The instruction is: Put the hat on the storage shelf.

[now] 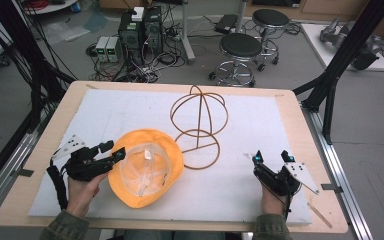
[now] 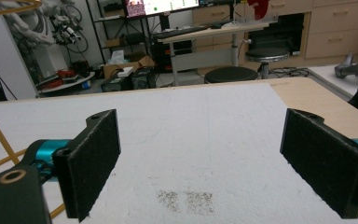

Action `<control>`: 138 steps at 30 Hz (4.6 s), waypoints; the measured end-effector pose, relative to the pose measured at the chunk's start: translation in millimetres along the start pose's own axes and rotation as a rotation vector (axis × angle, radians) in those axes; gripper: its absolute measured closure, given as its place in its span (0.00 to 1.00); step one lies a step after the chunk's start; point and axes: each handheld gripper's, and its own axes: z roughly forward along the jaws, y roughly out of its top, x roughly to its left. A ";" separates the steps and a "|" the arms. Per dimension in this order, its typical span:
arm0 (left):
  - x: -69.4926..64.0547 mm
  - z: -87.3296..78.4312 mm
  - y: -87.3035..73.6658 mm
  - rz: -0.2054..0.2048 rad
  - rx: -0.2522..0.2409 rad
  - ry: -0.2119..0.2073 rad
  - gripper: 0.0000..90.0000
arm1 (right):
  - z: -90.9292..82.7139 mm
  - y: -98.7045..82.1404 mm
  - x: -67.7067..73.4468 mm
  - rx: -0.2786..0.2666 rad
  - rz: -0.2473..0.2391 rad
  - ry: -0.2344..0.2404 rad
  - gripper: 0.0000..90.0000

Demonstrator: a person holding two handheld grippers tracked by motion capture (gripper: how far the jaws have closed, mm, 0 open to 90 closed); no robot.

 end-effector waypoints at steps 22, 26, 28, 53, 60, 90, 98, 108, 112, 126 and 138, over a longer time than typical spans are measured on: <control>-1.1 -2.2 -1.9 -0.050 0.019 -0.016 0.96 | -1.1 0.4 0.8 -0.008 0.004 0.005 0.12; -3.1 -3.5 -0.9 -0.036 -0.012 -0.026 0.96 | -1.3 0.5 0.3 -0.009 0.004 0.004 0.12; -4.6 -4.4 0.4 -0.010 -0.033 -0.031 0.96 | -1.1 0.4 0.2 -0.011 0.004 0.004 0.12; -3.3 -16.5 50.6 0.201 -0.298 0.015 0.97 | -0.4 1.2 4.7 -0.026 -0.029 0.012 0.12; -6.3 -2.1 69.3 0.254 -0.347 0.073 0.97 | 0.0 1.1 5.0 -0.025 -0.028 0.015 0.12; -40.2 88.7 159.5 0.409 -0.519 0.082 0.97 | 2.9 2.3 2.6 -0.048 -0.037 -0.004 0.12; -58.5 114.4 183.9 0.435 -0.532 0.067 0.97 | 3.6 2.5 1.3 -0.050 -0.035 -0.004 0.12; -91.9 118.3 196.3 0.472 -0.552 0.000 0.96 | 3.4 2.4 2.0 -0.049 -0.030 0.000 0.12; -109.0 118.5 196.9 0.519 -0.539 -0.037 0.96 | 3.4 2.6 2.4 -0.049 -0.028 0.002 0.12; -158.2 117.8 175.3 0.620 -0.509 -0.206 0.96 | 3.3 3.1 4.7 -0.059 -0.028 0.014 0.12; -191.8 133.3 144.9 0.678 -0.455 -0.334 0.96 | 2.4 3.4 5.1 -0.057 -0.012 0.020 0.12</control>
